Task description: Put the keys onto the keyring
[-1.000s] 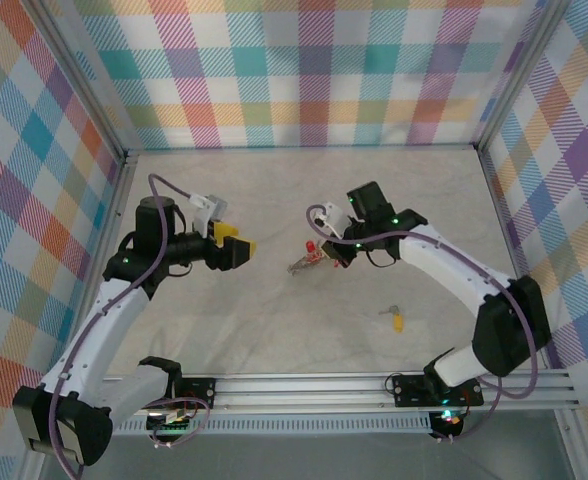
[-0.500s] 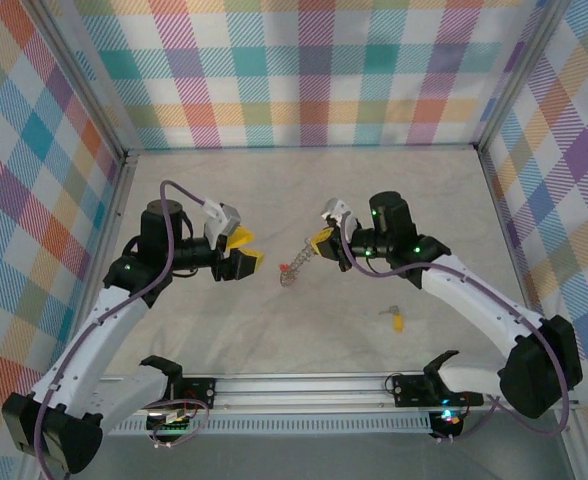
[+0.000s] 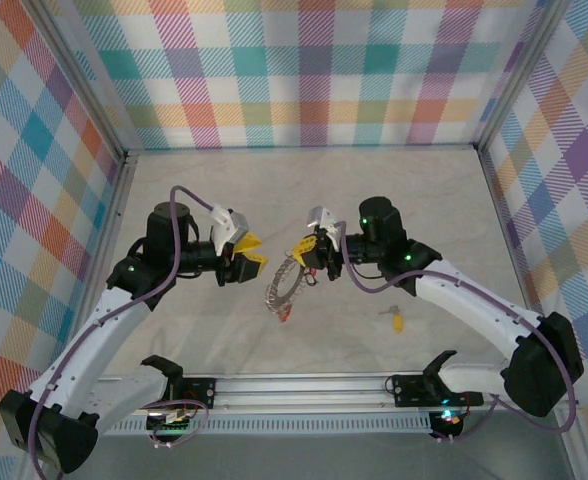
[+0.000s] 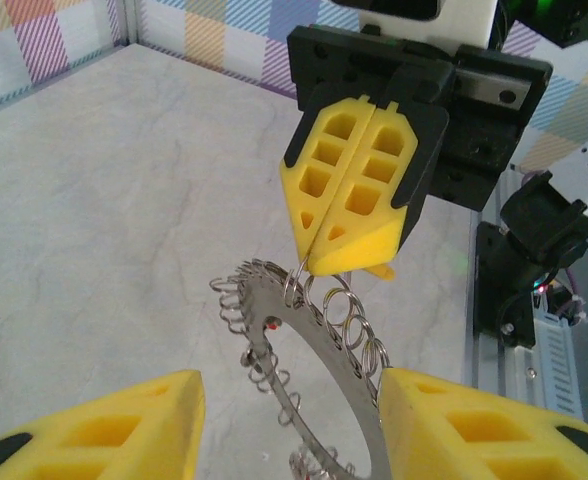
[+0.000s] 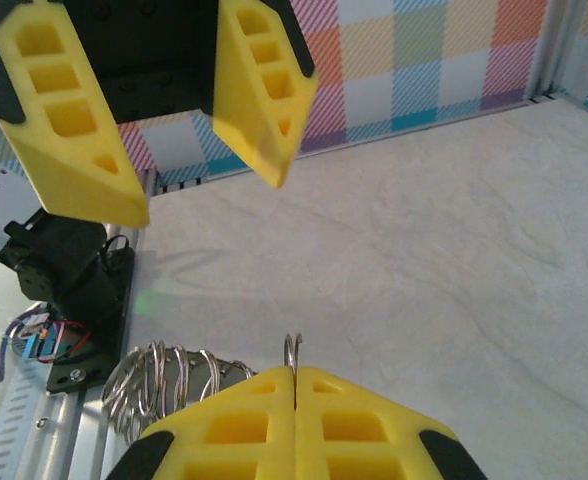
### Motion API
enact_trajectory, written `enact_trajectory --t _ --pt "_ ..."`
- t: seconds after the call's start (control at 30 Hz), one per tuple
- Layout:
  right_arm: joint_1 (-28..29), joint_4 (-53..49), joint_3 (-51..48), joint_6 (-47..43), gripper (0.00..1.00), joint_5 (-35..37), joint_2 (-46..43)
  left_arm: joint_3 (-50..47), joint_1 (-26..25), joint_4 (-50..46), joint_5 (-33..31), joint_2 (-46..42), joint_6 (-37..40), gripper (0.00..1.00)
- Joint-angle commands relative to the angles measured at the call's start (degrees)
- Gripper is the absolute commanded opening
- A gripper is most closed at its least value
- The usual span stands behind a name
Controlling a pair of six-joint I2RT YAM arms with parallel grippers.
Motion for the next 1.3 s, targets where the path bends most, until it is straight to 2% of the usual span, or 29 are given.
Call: enact_trajectory --t 0.0,0.27,0.83,0.9,1.0,1.03,1.23,1.27 --pt "1.10 2.14 4.13 -0.15 0.00 -4.11 1.08 1.18 -0.86 -3.10 0.05 0.46 3.69 0.49" --pt "4.61 -1.82 7.00 -3.09 0.00 -2.77 3.69 1.37 -2.19 -2.77 0.35 1.83 4.35 0.46" --pt "6.67 -5.49 10.89 -4.84 0.00 -4.61 5.61 1.37 -3.21 -2.78 2.01 3.19 9.25 0.36" --pt "7.02 -6.34 11.68 -5.22 0.00 -5.08 5.99 1.44 -3.20 -2.99 3.11 2.98 10.60 0.29" --pt "7.47 -6.88 12.24 -5.64 0.00 -5.42 6.25 2.26 -3.27 -5.44 5.88 2.98 14.64 0.05" --pt "7.51 -6.94 12.32 -5.76 0.00 -5.73 6.25 2.52 -3.29 -6.22 6.20 3.02 15.32 0.00" --pt "7.82 -10.85 13.39 -8.52 0.00 -6.90 6.03 3.06 -3.25 -7.30 6.11 2.41 16.34 0.00" --pt "7.84 -12.16 13.69 -9.37 0.12 -6.41 5.84 2.94 -3.23 -7.05 5.95 1.98 16.25 0.00"
